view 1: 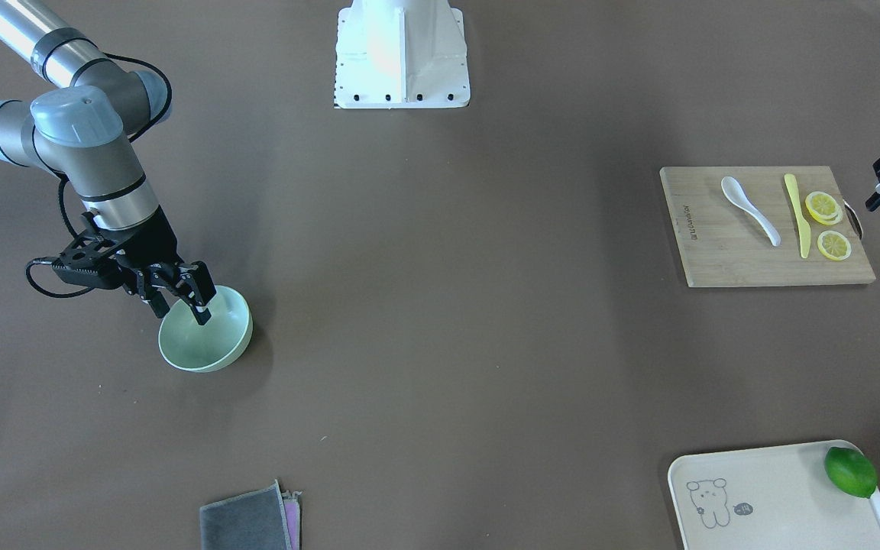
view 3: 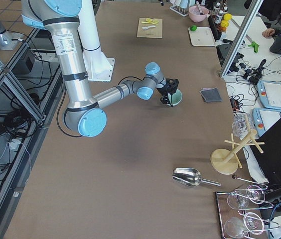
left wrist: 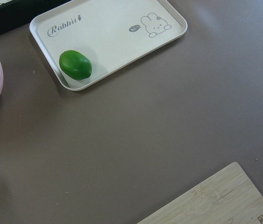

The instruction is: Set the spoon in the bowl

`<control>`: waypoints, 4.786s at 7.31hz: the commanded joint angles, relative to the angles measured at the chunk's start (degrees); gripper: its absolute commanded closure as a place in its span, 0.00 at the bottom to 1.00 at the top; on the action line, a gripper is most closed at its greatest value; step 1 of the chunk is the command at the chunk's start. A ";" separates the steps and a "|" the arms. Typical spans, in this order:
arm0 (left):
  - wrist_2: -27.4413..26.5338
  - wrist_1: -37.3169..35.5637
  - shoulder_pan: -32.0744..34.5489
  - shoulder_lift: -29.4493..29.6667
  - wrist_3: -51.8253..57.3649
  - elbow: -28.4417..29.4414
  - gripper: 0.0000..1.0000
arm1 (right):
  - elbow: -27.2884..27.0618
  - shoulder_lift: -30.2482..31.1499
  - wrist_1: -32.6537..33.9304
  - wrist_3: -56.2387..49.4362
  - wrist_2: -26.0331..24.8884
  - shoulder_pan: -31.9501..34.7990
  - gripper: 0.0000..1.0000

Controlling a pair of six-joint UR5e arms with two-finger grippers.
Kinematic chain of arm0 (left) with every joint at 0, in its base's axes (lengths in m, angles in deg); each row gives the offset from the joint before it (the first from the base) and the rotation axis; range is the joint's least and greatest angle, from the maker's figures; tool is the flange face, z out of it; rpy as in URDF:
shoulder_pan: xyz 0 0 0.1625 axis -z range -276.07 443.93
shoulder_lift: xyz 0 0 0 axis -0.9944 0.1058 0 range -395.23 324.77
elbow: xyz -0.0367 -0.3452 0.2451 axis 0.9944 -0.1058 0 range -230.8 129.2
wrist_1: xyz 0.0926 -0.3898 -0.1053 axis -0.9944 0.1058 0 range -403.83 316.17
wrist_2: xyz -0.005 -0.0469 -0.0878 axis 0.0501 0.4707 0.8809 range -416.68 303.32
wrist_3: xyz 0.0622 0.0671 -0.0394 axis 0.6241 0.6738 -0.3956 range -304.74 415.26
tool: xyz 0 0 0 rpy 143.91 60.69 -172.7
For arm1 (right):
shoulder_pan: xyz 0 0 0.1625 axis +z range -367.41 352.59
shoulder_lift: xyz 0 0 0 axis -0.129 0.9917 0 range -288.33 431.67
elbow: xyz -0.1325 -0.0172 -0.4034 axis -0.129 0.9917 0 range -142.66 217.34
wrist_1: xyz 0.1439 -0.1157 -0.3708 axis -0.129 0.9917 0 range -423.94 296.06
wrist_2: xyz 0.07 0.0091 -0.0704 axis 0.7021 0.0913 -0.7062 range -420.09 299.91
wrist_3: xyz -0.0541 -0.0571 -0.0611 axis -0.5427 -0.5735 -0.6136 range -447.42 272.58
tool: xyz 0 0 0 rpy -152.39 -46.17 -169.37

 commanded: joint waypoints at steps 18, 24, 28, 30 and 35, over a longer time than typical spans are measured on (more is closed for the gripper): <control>0.42 2.17 -2.05 -0.44 -3.85 0.98 0.02 | -3.39 -24.33 29.54 17.02 -14.69 -17.83 0.00; -11.85 8.93 -19.69 -9.46 -53.68 -3.31 0.02 | -18.09 -3.35 31.65 -21.42 17.58 12.37 0.00; -20.74 9.20 -26.28 -12.22 -60.52 -2.79 0.04 | -16.96 6.59 31.83 -49.27 30.54 27.51 0.00; -24.01 9.20 -29.11 -11.43 -64.93 -2.71 0.11 | -15.90 9.23 31.83 -55.65 33.55 31.92 0.00; -25.77 9.37 -31.93 -9.40 -65.74 -0.16 0.15 | -15.90 10.48 31.83 -57.08 33.46 32.81 0.00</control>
